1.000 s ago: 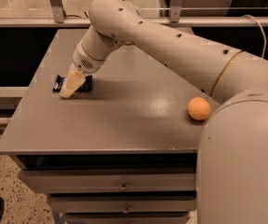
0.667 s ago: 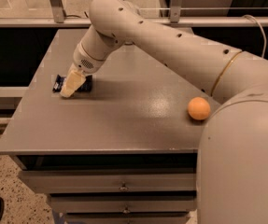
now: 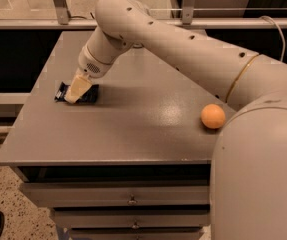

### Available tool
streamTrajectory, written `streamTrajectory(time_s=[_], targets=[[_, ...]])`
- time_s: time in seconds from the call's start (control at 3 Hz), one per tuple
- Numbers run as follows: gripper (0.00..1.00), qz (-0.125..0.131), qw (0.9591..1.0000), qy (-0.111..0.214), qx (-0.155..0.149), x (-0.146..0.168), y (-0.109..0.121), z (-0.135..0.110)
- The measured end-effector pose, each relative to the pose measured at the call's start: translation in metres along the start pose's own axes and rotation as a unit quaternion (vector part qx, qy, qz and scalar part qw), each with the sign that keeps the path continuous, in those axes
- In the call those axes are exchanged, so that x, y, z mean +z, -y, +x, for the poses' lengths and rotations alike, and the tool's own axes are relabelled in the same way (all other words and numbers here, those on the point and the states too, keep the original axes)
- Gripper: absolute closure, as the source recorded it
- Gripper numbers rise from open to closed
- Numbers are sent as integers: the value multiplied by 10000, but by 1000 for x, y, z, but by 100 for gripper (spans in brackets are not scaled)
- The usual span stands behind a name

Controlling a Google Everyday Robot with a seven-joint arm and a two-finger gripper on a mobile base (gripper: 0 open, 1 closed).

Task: Pick rxbar blueberry

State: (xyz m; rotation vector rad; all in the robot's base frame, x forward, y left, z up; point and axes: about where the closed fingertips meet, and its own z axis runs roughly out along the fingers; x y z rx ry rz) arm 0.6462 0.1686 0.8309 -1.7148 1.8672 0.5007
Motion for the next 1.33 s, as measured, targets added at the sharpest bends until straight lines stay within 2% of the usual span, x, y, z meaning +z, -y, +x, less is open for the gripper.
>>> streamTrajectory(time_s=[0.33,0.67,1.0,1.33], targets=[[100,-48,9995,304,-54,-31,0,-16],[100,-182,9918,1254,-151,-123,2,-51],[100,-298,9788,2024,-82,-185,5,-71],[100,-290,9745,2221,-109,-200,6,-81]])
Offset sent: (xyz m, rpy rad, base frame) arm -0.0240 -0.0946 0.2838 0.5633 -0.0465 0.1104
